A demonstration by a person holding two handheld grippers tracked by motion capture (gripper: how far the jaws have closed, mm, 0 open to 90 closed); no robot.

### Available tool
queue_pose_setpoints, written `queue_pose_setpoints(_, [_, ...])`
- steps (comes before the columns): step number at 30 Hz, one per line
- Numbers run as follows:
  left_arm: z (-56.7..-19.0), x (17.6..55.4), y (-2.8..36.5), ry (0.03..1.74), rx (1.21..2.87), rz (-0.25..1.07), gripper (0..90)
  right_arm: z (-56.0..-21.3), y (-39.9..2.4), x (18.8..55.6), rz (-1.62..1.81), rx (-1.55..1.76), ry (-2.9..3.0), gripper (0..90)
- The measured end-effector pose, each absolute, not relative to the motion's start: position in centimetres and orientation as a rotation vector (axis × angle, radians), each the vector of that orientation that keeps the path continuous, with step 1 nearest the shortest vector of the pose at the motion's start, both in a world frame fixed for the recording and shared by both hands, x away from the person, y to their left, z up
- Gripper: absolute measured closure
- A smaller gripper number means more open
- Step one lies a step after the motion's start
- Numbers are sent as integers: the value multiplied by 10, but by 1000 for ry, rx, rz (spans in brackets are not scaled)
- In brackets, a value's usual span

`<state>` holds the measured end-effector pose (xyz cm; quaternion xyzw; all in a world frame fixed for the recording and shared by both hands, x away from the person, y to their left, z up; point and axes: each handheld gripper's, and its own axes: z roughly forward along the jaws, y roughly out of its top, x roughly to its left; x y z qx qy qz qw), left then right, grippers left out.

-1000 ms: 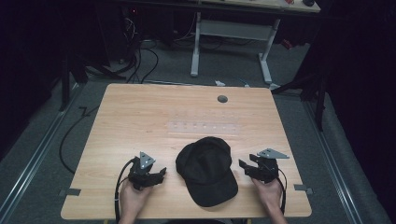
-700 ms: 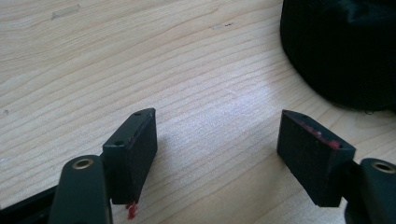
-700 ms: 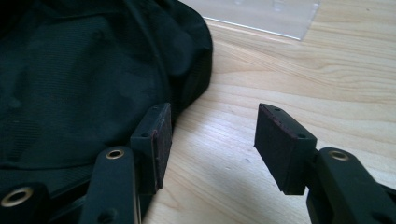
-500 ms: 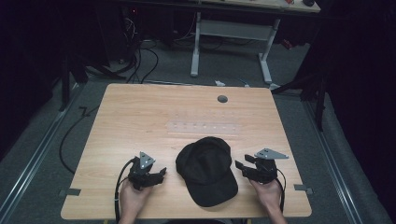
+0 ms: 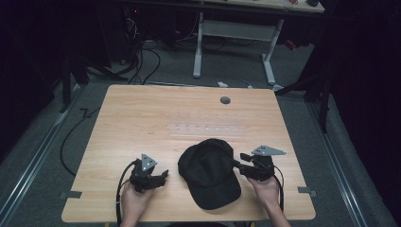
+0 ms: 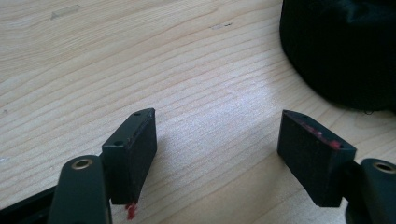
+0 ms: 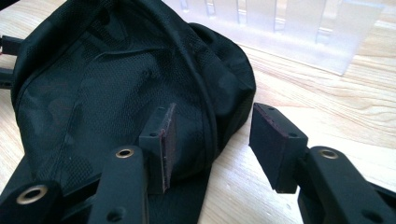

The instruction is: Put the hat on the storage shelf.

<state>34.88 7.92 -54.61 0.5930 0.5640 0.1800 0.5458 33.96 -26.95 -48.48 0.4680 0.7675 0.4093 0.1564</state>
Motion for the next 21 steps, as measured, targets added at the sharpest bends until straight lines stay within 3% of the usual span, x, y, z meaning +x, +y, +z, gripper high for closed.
queue_pose_setpoints(21, [-546,349,79,1338,1406,426,282,-487,-252,367,1144,1360,2279,581])
